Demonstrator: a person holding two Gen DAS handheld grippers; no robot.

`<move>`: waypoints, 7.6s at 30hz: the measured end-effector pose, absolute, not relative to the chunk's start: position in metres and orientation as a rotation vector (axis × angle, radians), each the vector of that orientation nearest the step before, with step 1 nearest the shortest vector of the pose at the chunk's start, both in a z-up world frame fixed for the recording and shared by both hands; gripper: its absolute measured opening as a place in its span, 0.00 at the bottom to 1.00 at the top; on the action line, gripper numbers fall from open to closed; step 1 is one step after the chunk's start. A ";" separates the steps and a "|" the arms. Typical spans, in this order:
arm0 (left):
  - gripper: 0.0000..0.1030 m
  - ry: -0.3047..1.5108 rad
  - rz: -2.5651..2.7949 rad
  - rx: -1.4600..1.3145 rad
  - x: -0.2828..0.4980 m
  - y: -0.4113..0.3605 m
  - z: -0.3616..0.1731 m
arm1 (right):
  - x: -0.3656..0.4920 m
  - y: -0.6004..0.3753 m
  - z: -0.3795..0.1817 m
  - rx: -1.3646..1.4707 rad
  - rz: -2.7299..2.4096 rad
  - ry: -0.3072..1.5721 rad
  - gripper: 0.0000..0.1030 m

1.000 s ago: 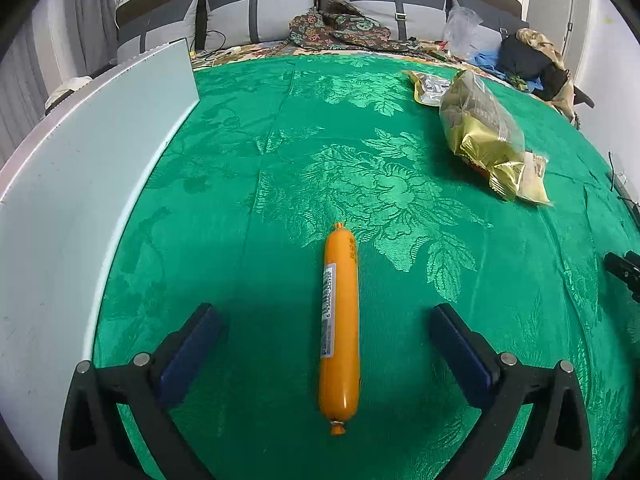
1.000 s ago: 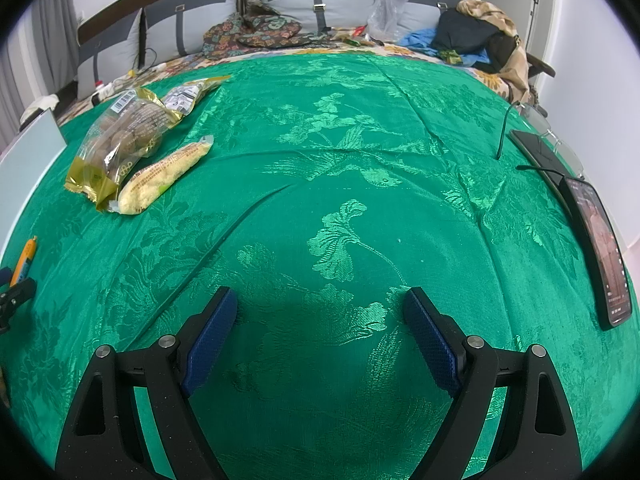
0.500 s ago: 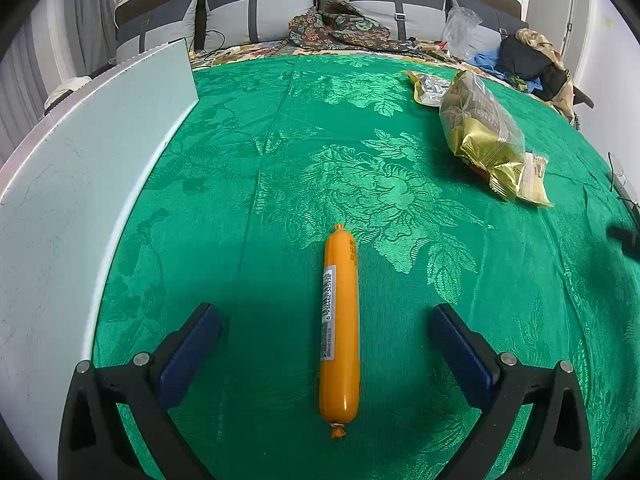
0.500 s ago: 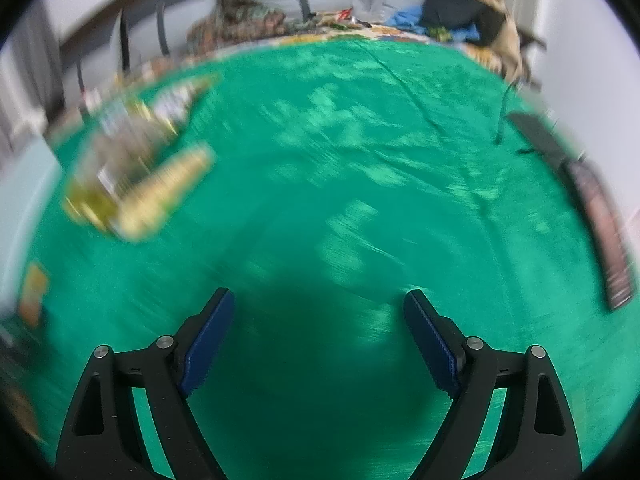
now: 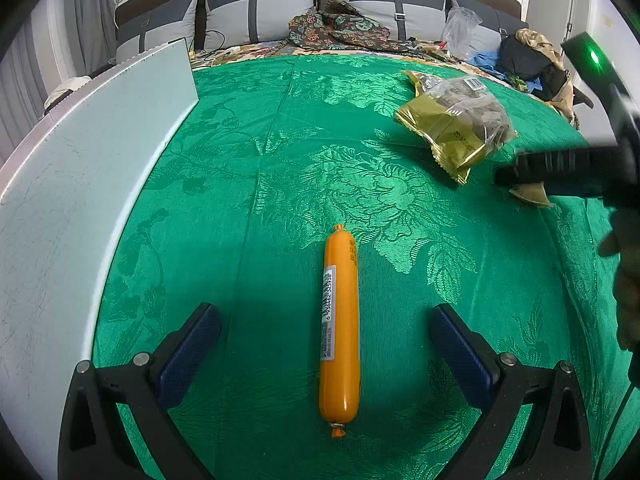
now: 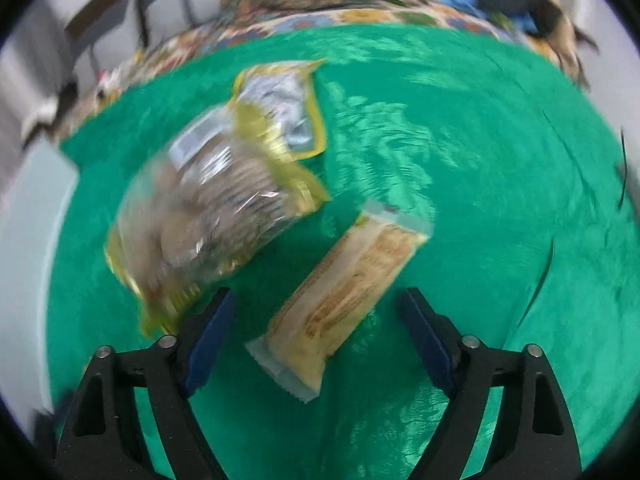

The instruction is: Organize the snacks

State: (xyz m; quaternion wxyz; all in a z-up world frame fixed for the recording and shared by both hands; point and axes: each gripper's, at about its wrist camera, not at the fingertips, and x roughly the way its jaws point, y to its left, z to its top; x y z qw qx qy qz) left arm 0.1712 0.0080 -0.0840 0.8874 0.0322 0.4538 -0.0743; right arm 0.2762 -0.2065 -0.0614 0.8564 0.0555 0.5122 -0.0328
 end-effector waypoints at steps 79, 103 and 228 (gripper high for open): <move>0.95 0.833 0.259 -0.305 0.078 0.338 0.032 | 0.149 0.098 0.063 -0.040 0.763 0.915 0.72; 0.99 0.948 -0.304 -0.094 0.135 0.002 -0.003 | 0.146 -0.280 -0.061 0.007 -0.077 0.942 0.72; 1.00 0.980 -0.313 0.165 0.179 -0.058 -0.077 | 0.133 -0.295 -0.074 0.039 -0.086 0.899 0.84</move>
